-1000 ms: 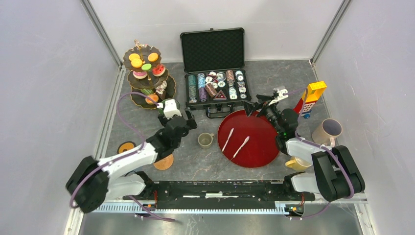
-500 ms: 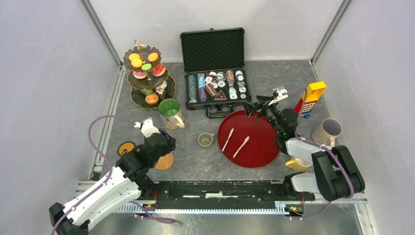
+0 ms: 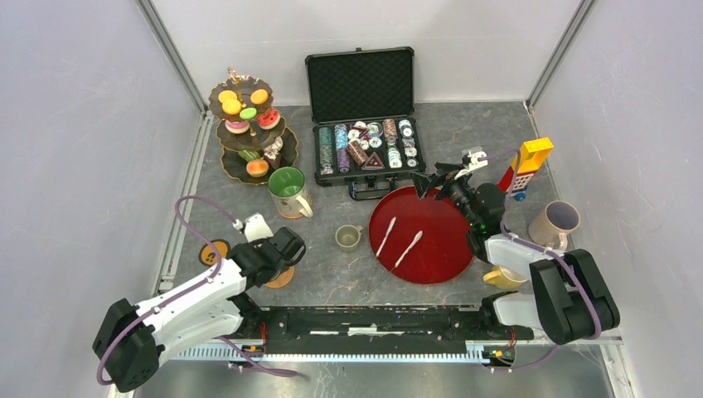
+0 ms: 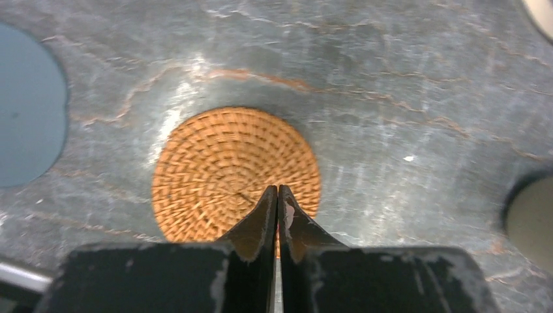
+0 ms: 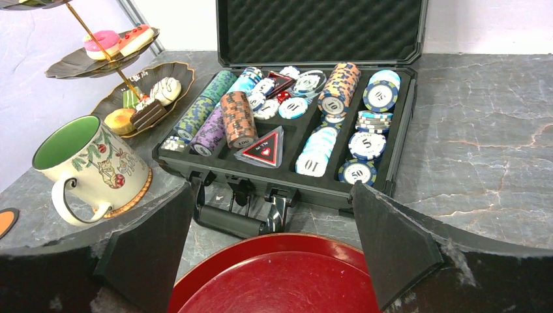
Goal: Serve the afternoon tea
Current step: Adjust the cup on the coaster, then move the coaster to the center of the board.
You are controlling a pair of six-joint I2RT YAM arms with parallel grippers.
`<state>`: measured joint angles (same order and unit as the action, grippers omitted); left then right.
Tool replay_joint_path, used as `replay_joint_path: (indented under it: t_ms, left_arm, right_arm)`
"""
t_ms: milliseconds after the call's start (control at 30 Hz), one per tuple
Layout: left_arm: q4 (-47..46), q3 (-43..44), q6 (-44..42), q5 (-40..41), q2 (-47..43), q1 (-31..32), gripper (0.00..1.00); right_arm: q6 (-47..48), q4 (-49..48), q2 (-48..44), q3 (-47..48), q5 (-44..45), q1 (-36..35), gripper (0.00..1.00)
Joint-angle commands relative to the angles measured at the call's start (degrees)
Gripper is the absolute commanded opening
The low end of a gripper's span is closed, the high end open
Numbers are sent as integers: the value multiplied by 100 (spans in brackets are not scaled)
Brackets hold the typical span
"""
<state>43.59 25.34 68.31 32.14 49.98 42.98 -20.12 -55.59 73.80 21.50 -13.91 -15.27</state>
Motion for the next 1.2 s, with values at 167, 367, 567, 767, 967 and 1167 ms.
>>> replay_joint_path:
  t_ms: [167,367,567,767,967,1167]
  left_arm:
    - [984,227,1159,180,114,-28,2]
    - [697,180,1015,272,340,-73,2]
    - [-202,191,125,-321,1092,-952,2]
    - [-893,305,-217,-378,1419,-1771,2]
    - [-1795,745,-874,-123,2287,-2690,2]
    - [-2157,1251,-1116,-171,3200,-3249,2]
  right_arm:
    - [43,-116,-62,98,40,23,98]
    - [51,-118,-65,84,47,24,98]
    - [68,-127,-82,58,99,25,98]
    - [94,-113,-89,52,119,23,98]
    - [314,128,-107,107,274,40,98]
    - [385,167,-140,83,341,59,98]
